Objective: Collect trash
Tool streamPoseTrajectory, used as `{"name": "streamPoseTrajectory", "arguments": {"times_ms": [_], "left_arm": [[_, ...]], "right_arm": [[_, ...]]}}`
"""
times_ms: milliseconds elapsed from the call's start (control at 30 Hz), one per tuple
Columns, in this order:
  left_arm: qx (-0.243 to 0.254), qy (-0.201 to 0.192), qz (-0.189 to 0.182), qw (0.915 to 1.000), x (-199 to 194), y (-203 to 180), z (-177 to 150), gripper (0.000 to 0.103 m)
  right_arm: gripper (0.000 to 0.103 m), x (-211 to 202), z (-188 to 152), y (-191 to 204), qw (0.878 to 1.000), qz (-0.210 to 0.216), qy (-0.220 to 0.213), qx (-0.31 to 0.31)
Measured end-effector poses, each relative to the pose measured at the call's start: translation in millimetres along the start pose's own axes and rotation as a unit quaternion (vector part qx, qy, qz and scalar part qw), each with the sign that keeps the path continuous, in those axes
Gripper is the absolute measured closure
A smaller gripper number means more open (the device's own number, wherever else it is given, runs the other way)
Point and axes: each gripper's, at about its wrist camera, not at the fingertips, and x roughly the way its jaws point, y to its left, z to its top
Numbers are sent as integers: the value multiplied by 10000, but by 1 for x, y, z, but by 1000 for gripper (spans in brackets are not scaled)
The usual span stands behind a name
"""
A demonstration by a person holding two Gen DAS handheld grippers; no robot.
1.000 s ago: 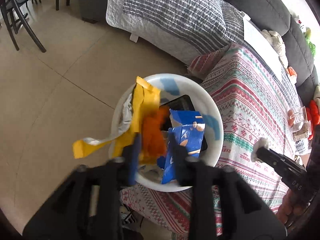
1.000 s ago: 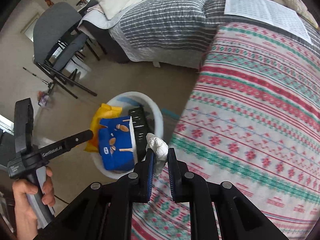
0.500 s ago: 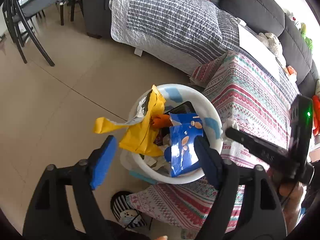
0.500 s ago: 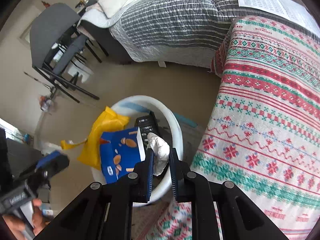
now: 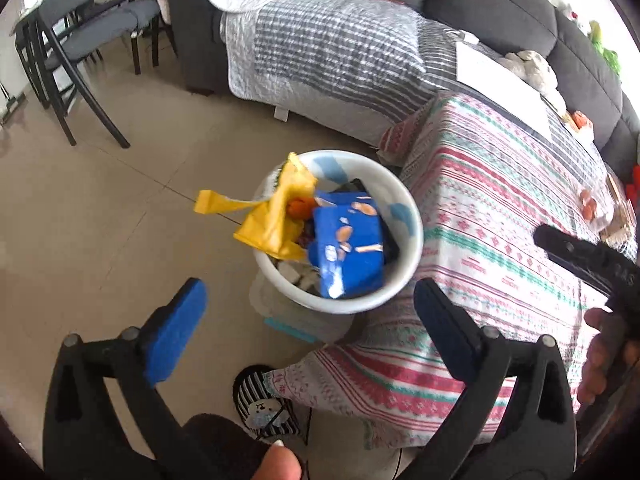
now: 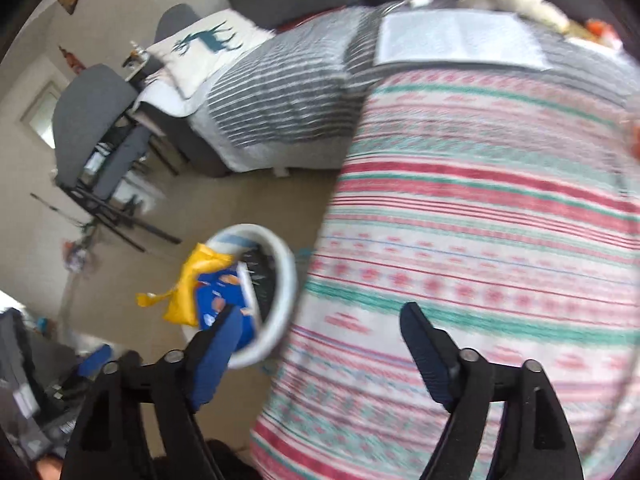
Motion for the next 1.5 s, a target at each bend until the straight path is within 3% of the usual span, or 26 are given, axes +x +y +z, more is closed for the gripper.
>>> {"name": "streamPoseTrajectory", "arguments": {"times_ms": [133, 267, 367, 600, 767, 967, 1500], "left_arm": [[181, -282, 0, 9994, -24, -26, -20, 1], [603, -465, 307, 9966, -46, -55, -52, 0], [702, -635, 302, 9951, -60, -67, -75, 0], [680, -1131, 570, 9896, -73, -75, -110, 0], [639, -1240, 762, 9873, -64, -77, -121, 1], [587, -1252, 654, 9882, -62, -77, -122, 1], [622, -1193, 423, 9900, -61, -78, -126, 0]], "right_arm": [[18, -42, -25, -22, 9981, -593, -130, -65], [12, -80, -58, -41, 9960, -851, -258, -21], [8, -103, -88, -49, 9939, -1008, -438, -131], [6, -120, -140, -62, 9851, -1450, -892, -243], [6, -115, -149, -71, 9732, -2060, -968, -334], [6, -118, -150, -75, 9734, -1994, -1102, -235], [6, -106, -157, -65, 9745, -1984, -947, -443]]}}
